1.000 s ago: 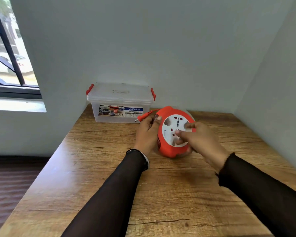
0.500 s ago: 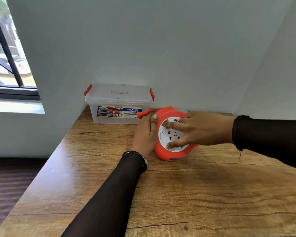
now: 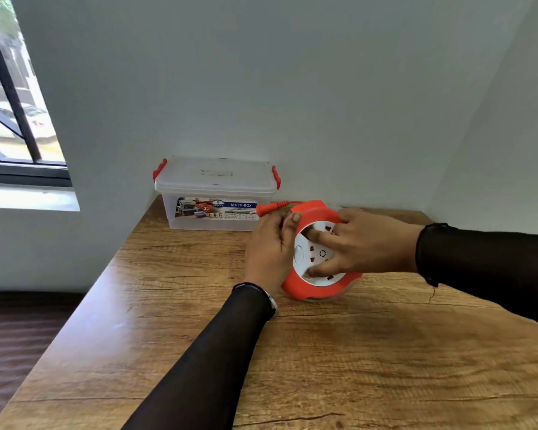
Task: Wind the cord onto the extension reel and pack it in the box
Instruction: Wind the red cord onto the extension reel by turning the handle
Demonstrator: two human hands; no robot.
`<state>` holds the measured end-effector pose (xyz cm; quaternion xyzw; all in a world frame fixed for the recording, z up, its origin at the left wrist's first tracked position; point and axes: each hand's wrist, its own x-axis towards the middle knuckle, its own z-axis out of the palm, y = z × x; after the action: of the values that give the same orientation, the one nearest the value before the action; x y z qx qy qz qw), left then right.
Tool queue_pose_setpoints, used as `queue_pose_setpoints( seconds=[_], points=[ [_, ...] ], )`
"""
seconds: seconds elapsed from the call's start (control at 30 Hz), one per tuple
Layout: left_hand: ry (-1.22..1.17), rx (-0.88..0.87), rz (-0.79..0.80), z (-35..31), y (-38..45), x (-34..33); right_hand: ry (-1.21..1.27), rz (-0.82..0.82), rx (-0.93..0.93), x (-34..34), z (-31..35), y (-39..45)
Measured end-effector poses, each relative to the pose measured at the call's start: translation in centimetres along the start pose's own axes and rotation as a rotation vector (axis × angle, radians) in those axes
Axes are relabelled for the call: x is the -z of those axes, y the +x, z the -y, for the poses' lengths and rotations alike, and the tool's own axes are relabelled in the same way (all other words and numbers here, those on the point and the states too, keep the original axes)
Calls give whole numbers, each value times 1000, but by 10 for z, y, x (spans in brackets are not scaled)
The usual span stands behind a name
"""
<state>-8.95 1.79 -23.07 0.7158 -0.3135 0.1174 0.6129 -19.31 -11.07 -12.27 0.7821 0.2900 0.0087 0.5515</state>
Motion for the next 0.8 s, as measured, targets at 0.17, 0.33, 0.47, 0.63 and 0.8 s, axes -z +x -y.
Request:
queue_pose_setpoints(
  seconds=[0.17,0.33,0.47,0.63,0.8],
  points=[
    [22,-10,-21,-2,-1,0,82,-66,-133,-8,15,-3],
    [67,30,-20,1,0,0,346,49,-331,-15,35,3],
    [77,33,-18,2,1,-1,545,30,-470,-16,52,6],
    [13,104,-16,3,1,1,600,-18,-548,-15,59,7],
    [-33,136,119,4,-1,-2,715,-3,-680,-32,64,7]
  ],
)
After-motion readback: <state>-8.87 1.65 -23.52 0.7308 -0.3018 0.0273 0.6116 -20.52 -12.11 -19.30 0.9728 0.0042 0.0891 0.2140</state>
